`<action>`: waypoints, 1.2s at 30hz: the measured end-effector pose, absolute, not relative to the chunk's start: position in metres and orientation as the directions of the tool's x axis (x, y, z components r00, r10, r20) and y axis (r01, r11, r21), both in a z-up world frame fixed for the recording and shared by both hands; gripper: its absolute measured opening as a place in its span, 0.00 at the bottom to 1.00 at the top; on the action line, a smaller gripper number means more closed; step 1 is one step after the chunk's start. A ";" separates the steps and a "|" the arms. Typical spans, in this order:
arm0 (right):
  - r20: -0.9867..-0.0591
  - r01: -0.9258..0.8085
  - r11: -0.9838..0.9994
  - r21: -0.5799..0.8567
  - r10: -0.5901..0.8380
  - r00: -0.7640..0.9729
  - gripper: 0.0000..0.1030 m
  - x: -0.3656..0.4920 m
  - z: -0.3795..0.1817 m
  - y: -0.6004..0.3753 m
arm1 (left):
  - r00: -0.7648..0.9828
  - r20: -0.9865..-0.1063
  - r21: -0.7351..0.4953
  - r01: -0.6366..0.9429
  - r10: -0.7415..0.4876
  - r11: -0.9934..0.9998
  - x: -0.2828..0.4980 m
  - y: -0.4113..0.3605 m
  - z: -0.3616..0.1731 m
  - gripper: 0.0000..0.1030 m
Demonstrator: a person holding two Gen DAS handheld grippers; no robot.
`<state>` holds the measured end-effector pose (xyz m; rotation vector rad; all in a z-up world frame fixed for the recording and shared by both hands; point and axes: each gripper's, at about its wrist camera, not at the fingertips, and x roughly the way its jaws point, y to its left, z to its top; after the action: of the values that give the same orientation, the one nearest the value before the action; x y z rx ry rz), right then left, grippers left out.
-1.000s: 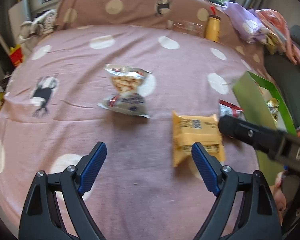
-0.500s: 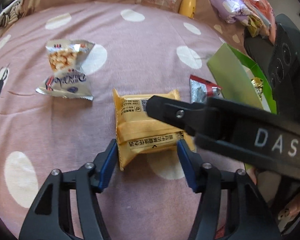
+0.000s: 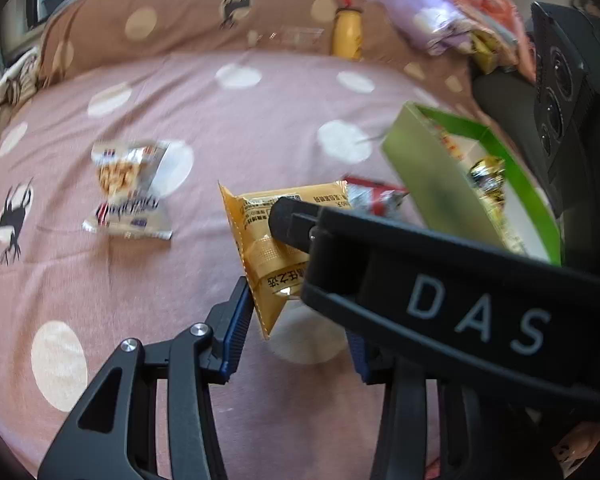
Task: Organize snacks
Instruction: 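Carry the yellow cake packet into the green box and open the right gripper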
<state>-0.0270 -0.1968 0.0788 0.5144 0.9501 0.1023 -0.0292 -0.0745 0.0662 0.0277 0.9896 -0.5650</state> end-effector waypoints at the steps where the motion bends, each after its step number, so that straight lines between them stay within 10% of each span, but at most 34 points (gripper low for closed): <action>1: -0.744 0.138 0.876 0.462 0.299 0.597 0.54 -0.028 0.083 -0.199 | 0.427 -0.785 -0.232 0.468 -0.448 0.853 -0.030 -0.076 0.069 0.41; 19: -0.596 0.265 0.824 0.501 0.106 0.796 0.54 -0.093 0.141 -0.286 | 0.433 -0.651 -0.213 0.685 -0.624 0.697 -0.053 -0.162 0.123 0.41; 36: -0.669 0.566 0.652 0.505 -0.120 0.734 0.54 -0.124 0.115 -0.360 | 0.172 -0.680 -0.329 0.797 -0.713 0.506 -0.048 -0.251 0.100 0.41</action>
<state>-0.1238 -0.3601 0.1154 0.7690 0.6409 -0.4205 -0.0477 -0.2512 0.1000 0.1115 0.8956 -1.0751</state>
